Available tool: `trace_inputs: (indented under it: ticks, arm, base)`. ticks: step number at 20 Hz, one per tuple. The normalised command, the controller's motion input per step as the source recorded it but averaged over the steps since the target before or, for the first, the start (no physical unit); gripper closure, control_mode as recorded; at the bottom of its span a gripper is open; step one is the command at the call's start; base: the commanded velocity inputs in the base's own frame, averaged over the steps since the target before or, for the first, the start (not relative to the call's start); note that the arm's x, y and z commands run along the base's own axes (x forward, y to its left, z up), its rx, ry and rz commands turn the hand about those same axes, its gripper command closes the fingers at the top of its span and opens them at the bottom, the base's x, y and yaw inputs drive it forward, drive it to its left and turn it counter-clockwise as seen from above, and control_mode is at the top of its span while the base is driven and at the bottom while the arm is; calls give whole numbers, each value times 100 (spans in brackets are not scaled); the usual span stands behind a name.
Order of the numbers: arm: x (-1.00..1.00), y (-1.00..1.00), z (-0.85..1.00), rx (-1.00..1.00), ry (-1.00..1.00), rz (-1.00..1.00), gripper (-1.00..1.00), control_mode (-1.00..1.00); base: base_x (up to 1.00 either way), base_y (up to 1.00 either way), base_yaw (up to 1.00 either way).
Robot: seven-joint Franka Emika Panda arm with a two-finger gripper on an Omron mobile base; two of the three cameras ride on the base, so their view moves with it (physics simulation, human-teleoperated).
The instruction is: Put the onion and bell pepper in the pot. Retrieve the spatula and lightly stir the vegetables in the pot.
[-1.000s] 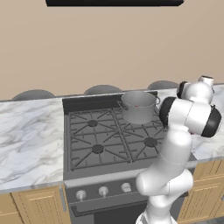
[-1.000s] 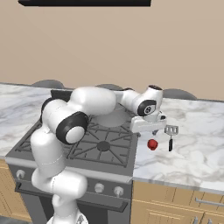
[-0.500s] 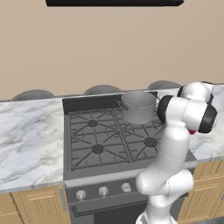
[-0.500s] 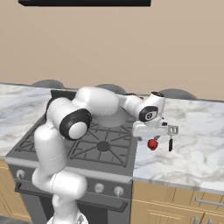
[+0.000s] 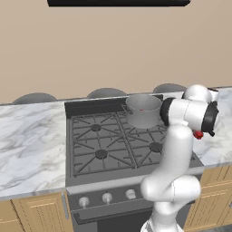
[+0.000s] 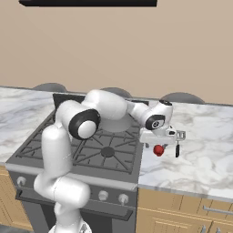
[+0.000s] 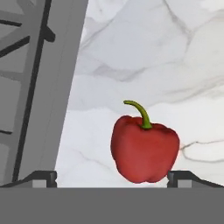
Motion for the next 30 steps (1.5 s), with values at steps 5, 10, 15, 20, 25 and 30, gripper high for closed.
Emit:
trace_inputs:
  ticks: [5, 10, 15, 20, 25, 30]
  arm:
    - [9, -14, -30, 0, 0, -13, -100, -100]
    - [15, -9, -27, 0, 0, -10, -100, -100]
    - [14, -3, -21, 0, -1, -7, -100, -100]
    - [2, -1, -21, 0, 0, -6, -100, -100]
    - [0, 0, -22, 0, 0, -6, 100, -100]
    - [0, 11, -6, 0, -2, -5, 100, -100]
  base:
    - [0, 0, 0]
    - [0, 0, 0]
    - [0, 0, 0]
    - [0, 0, 0]
    - [0, 0, 0]
    - [0, 0, 0]
